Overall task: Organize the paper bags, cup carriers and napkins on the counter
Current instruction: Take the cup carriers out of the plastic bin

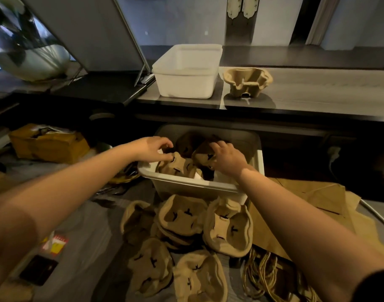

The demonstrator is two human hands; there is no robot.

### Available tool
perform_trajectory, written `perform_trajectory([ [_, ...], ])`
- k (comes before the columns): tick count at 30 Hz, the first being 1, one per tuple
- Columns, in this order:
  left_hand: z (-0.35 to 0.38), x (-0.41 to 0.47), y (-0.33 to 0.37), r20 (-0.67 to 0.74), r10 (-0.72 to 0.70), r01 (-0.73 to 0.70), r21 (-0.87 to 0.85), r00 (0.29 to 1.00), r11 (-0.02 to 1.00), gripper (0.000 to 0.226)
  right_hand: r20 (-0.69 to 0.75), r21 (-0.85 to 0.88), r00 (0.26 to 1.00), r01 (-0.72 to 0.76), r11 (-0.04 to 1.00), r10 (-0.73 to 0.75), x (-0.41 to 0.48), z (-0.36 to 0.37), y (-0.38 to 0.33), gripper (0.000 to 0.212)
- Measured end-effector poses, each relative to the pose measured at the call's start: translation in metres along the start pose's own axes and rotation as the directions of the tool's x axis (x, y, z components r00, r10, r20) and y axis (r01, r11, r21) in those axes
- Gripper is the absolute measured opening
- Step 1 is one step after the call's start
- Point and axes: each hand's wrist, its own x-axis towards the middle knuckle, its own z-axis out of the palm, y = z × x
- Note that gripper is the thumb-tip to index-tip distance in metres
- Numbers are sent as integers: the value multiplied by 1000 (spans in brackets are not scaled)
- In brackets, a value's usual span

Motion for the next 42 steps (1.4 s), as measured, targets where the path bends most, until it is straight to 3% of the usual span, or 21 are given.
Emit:
perform_trajectory([
  [6,27,30,-1,79,23,-32,112,997,993,70,-72,-77,997,-1,997,-5,6,5,-5,57],
  [10,41,34,3,99,7,-23,163,995,986,77,-150,-182,987,23,983,-51,6,4,-10,25],
  [15,56,40,3,89,6,-27,236,996,971,71,-295,77,955,-13,997,36,-18,-14,-16,22],
  [19,59,42,-2,46,-47,36,217,998,975,65,-395,211,918,61,976,28,-43,-41,-30,21],
  [23,58,38,5,-32,-35,42,265,999,963,41,-412,356,909,105,928,55,-65,-63,-44,20],
  [29,27,9,10,-220,-69,59,-51,973,997,66,-374,420,927,133,898,37,-106,-78,-45,19],
  [32,13,-8,4,-229,-142,85,-243,963,966,65,-343,425,937,89,901,69,-122,-81,-38,18],
  [35,10,-31,-4,-267,-134,2,-443,954,897,56,-294,295,954,34,955,57,-135,-81,-33,17],
  [38,11,-59,-5,-457,-118,-110,-443,882,890,44,-245,197,969,29,980,21,-147,-76,-37,15],
  [42,16,-96,-11,-631,22,-308,-348,775,885,48,-203,189,979,29,982,11,-161,-72,-42,11],
])
